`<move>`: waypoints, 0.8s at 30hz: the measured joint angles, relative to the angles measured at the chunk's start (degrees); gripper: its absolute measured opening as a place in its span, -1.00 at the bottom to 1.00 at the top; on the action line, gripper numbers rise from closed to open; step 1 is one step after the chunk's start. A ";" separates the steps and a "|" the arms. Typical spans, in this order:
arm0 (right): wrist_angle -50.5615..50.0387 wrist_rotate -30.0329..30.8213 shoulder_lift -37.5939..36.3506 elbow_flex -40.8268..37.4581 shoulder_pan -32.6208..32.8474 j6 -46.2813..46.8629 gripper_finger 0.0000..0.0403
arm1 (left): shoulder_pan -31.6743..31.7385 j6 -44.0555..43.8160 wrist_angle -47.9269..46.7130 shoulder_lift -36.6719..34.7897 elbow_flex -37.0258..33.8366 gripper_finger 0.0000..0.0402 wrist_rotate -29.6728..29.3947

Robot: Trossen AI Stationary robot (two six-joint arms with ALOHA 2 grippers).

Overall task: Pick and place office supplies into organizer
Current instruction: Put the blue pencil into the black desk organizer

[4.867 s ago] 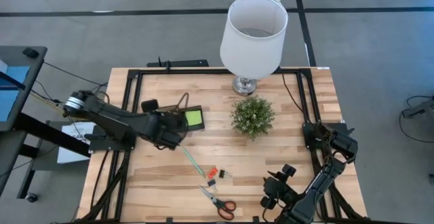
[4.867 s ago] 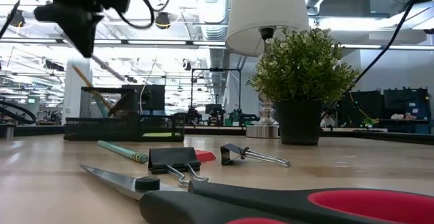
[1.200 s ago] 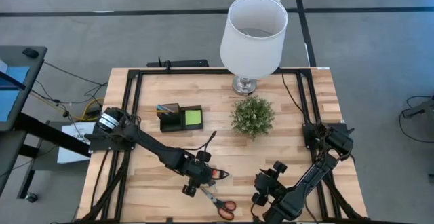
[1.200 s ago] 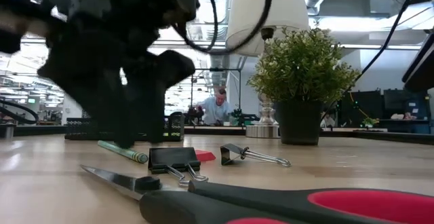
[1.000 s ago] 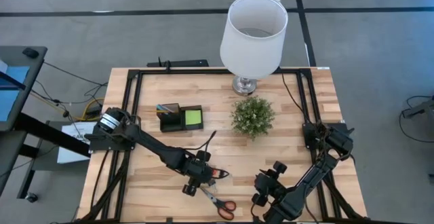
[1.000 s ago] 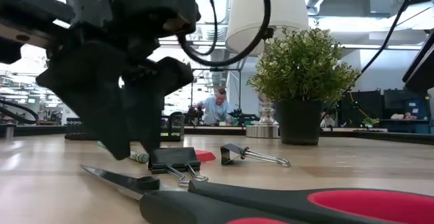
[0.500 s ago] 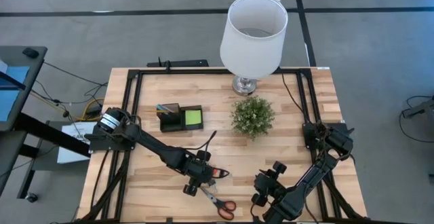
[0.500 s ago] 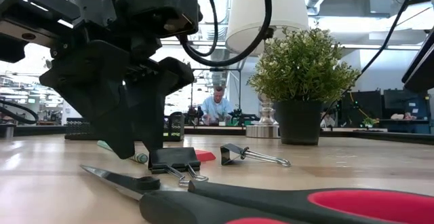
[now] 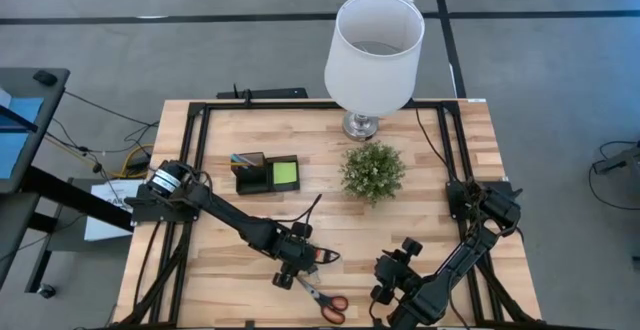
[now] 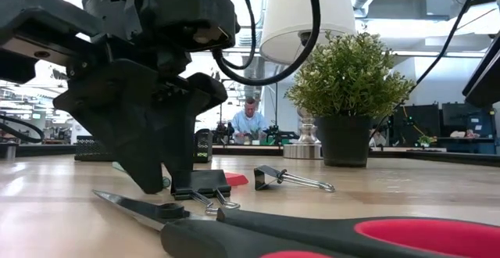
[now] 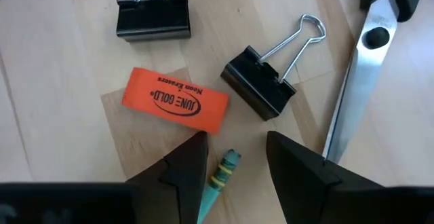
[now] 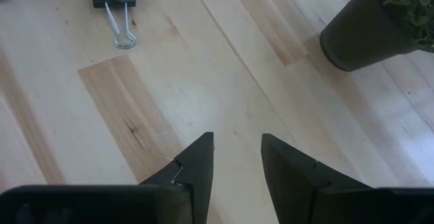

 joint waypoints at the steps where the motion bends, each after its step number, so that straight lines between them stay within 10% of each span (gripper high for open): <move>1: 0.00 0.00 0.00 0.00 0.00 0.00 -0.41 | 0.00 0.02 -0.84 -0.24 0.00 -0.31 0.02; 15: 0.08 -0.02 0.00 0.00 0.00 0.02 -0.41 | 0.02 0.91 -3.11 -0.70 -0.06 -0.86 -2.11; 24: 0.07 -0.02 0.00 0.00 0.00 0.02 -0.41 | 0.00 2.90 -7.32 -0.34 3.50 -0.75 -3.70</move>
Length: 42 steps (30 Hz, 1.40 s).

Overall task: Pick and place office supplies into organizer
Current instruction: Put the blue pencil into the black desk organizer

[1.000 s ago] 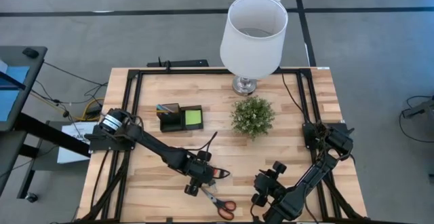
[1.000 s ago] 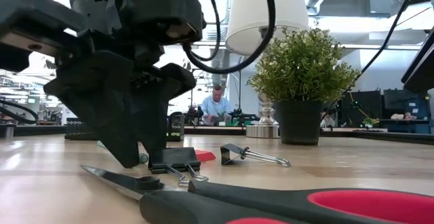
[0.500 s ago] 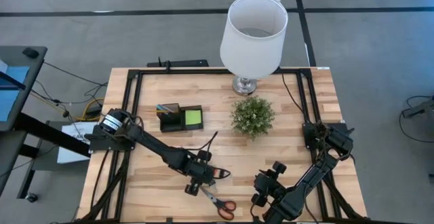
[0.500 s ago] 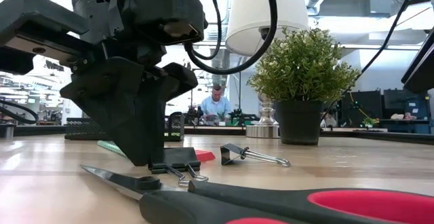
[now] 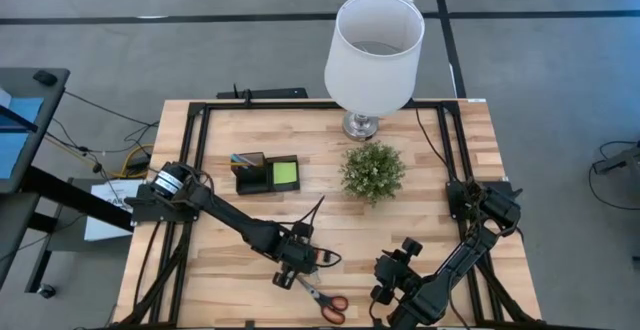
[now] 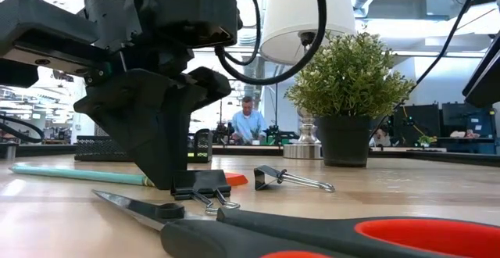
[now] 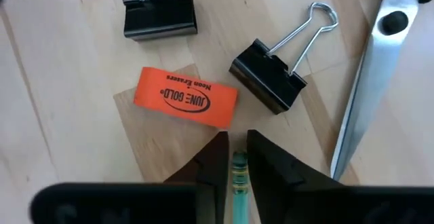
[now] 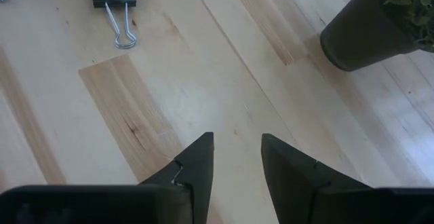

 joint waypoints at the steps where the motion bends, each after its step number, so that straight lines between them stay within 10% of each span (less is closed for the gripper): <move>1: 0.02 0.00 0.00 0.00 0.00 0.00 -0.41 | 0.00 -0.38 -0.91 0.05 0.54 -0.72 -0.24; 15: 0.10 -0.03 0.00 0.00 0.02 0.02 -0.41 | 0.05 -4.50 -3.25 0.01 0.79 -0.45 -1.23; 37: 0.16 0.14 0.00 0.00 0.09 0.00 -0.41 | -0.13 -9.07 -0.40 -0.16 -1.33 -0.94 -2.20; 42: 2.45 8.53 0.00 0.00 0.00 -3.18 -0.41 | -0.31 -10.70 0.73 -0.16 -1.24 -0.97 -2.41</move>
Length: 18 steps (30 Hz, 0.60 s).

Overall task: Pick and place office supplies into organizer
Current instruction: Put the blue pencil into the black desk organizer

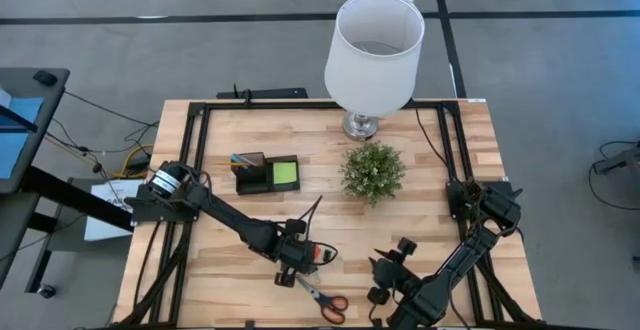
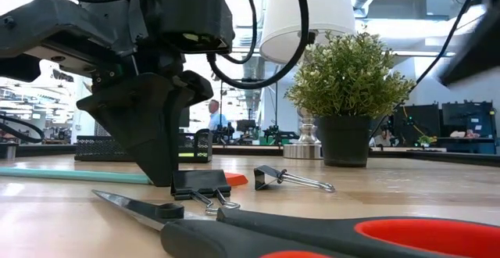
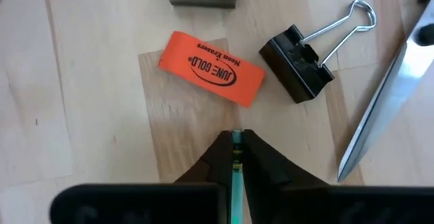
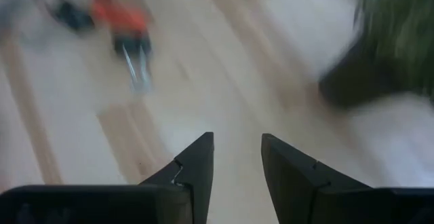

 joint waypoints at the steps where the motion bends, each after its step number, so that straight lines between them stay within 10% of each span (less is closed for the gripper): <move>1: 1.34 3.18 0.00 0.00 -0.01 -1.60 -0.41 | -0.16 -0.09 -0.02 0.04 0.31 -0.98 -0.24; 7: 10.10 20.12 0.00 0.00 -1.81 -3.54 -0.41 | -0.39 -0.25 -1.64 0.34 3.18 -0.99 -1.09; 18: 14.71 20.62 -0.53 0.00 -7.28 -9.18 -0.41 | -0.85 -5.52 -26.78 0.66 14.74 -0.98 -13.18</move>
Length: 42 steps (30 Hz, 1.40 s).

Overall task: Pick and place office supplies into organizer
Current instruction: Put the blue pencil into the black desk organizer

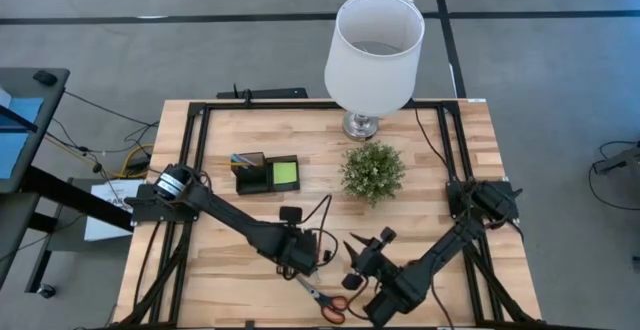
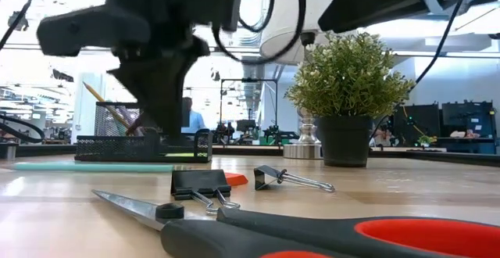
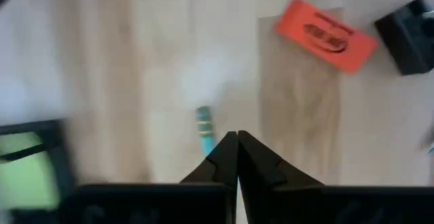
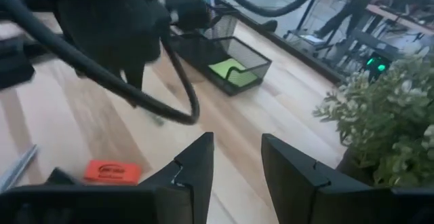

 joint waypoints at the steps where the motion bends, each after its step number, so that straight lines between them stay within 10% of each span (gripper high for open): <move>1: -0.06 0.06 -0.02 0.02 -0.28 -0.77 -0.41 | -0.06 -0.07 -2.79 0.00 1.66 -0.98 -1.61; 14: -1.56 -0.15 -0.79 0.00 1.69 -3.96 -0.41 | -1.35 -13.08 -38.49 -1.10 18.76 -0.99 -20.34; 22: -4.26 6.02 -7.41 0.08 7.61 -3.49 -0.41 | -3.98 -18.60 -37.18 -24.92 14.39 -1.00 -28.71; 28: -8.34 11.61 -11.58 -4.61 10.27 4.43 -0.41 | -8.63 -34.76 -32.48 -48.90 -8.52 -1.00 -31.65; 37: 3.86 8.96 -13.86 -17.79 5.98 11.26 -0.41 | -14.94 -23.09 30.46 -73.27 -60.01 -1.00 -32.74; 42: 13.60 6.51 -13.94 -18.69 2.92 4.73 -0.41 | -13.18 -25.18 42.81 -77.30 -74.00 -0.93 -32.65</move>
